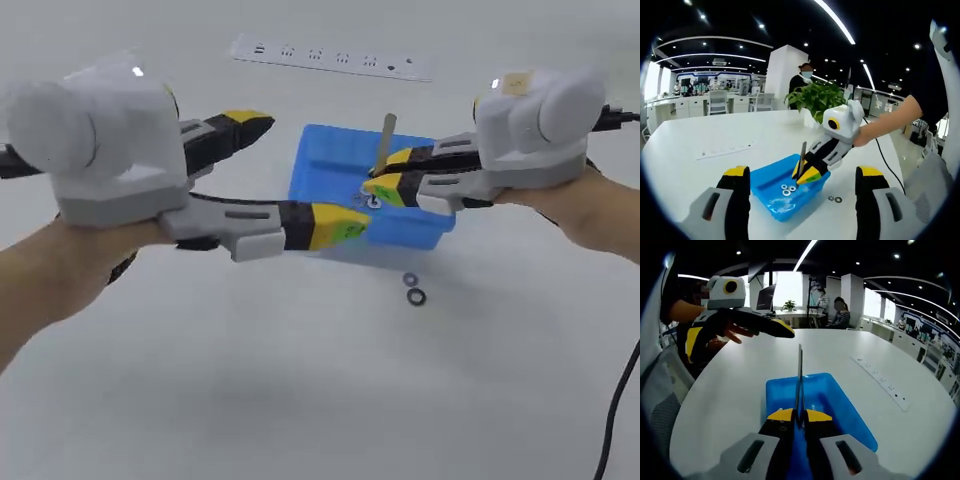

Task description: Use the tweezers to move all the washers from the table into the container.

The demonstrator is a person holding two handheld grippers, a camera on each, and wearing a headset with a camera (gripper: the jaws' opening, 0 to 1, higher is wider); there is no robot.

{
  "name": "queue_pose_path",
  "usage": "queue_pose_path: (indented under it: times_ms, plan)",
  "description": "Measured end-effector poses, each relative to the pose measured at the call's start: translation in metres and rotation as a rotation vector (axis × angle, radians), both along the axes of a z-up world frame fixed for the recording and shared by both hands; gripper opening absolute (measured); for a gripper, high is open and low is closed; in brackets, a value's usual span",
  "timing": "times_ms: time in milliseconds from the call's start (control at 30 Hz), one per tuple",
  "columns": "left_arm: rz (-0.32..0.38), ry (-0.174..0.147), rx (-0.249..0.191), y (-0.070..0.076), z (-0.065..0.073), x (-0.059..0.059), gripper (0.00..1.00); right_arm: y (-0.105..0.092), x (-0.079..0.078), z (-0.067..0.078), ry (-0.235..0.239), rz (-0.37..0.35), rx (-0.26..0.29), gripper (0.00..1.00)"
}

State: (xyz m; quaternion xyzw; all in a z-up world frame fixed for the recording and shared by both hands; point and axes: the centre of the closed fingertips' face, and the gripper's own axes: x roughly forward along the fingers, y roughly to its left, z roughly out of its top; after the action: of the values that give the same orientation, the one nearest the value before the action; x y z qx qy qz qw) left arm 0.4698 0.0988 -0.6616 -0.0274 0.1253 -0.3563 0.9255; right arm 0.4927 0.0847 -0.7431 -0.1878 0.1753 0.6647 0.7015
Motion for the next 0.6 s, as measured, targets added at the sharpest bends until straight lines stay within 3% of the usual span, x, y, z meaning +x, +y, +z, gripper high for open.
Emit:
queue_pose_path:
  times_ms: [100, 233, 400, 467, 533, 600]
  plan:
    - [-0.048, -0.007, -0.024, -0.012, 0.006, 0.013, 0.85, 0.000, -0.001, 0.002, -0.013, 0.013, -0.006, 0.08]
    - [-0.126, -0.021, 0.006, -0.027, 0.008, 0.020, 0.74, 0.000, -0.004, 0.006, -0.035, 0.038, -0.011, 0.08]
    - [-0.195, -0.023, 0.060, -0.036, 0.003, 0.028, 0.55, -0.001, -0.006, 0.007, -0.047, 0.055, -0.012, 0.08]
    - [-0.221, -0.024, 0.061, -0.039, 0.004, 0.028, 0.47, -0.001, -0.006, 0.007, -0.046, 0.056, -0.011, 0.08]
    - [-0.302, 0.000, 0.028, -0.048, 0.006, 0.018, 0.39, -0.001, -0.006, 0.008, -0.046, 0.057, -0.009, 0.08]
    - [-0.320, -0.004, 0.042, -0.049, 0.006, 0.015, 0.33, -0.001, -0.006, 0.009, -0.045, 0.059, -0.005, 0.08]
